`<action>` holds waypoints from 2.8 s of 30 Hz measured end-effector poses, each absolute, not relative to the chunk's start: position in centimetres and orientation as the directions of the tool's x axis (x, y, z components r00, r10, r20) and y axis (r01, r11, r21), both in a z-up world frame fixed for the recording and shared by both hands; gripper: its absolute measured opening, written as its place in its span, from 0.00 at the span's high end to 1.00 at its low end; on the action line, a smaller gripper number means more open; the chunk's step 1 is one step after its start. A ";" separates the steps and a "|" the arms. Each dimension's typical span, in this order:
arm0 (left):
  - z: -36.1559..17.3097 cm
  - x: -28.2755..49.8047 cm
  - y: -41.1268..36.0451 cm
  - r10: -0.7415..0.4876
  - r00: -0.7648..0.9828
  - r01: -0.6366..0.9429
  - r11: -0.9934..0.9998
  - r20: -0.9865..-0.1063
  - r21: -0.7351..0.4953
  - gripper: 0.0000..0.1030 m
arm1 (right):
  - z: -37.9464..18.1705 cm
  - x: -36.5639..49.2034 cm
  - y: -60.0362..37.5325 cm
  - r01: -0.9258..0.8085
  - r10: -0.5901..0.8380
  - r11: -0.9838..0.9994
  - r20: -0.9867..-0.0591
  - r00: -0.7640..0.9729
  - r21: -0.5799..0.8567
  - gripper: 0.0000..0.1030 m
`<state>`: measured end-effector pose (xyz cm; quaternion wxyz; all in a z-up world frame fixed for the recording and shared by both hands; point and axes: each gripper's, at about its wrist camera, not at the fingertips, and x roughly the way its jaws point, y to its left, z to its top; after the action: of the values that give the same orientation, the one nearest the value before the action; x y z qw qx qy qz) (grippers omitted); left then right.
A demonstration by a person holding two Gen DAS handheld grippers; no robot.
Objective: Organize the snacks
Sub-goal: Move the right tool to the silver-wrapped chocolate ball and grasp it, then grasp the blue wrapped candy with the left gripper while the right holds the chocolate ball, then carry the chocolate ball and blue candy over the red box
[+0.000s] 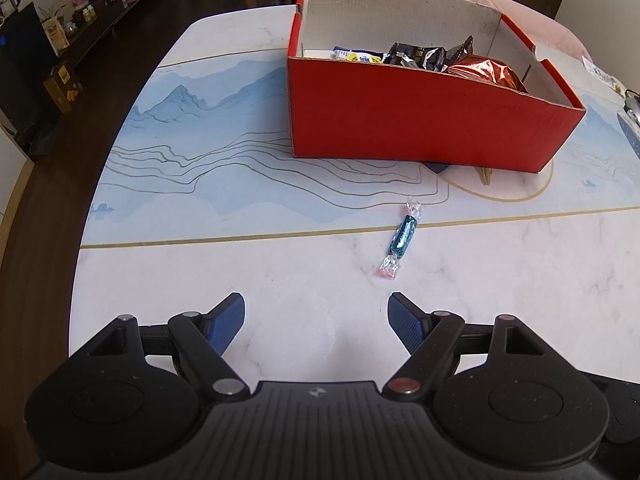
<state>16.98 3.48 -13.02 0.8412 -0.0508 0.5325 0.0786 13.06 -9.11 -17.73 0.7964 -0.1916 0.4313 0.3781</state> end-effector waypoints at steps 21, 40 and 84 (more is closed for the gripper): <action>-16.3 23.3 0.3 -0.018 0.428 -0.038 0.999 -0.904 -0.038 0.38 | -16.9 16.2 -14.6 -0.640 0.380 0.767 -0.835 0.398 0.043 0.69; -17.1 23.7 -0.8 -0.039 0.432 -0.014 0.999 -0.901 -0.049 0.90 | -16.2 17.0 -15.5 -0.599 0.358 0.799 -0.837 0.414 0.046 0.70; -1.7 24.0 1.5 0.002 0.680 -0.080 0.994 -0.733 -0.071 0.90 | -1.5 26.1 -15.0 -0.528 0.437 0.849 -0.588 0.681 0.019 0.70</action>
<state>23.96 1.51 -1.68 0.9152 -0.0485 0.3994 0.0224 26.08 -15.01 -1.52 0.9136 -0.0760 0.2996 0.2640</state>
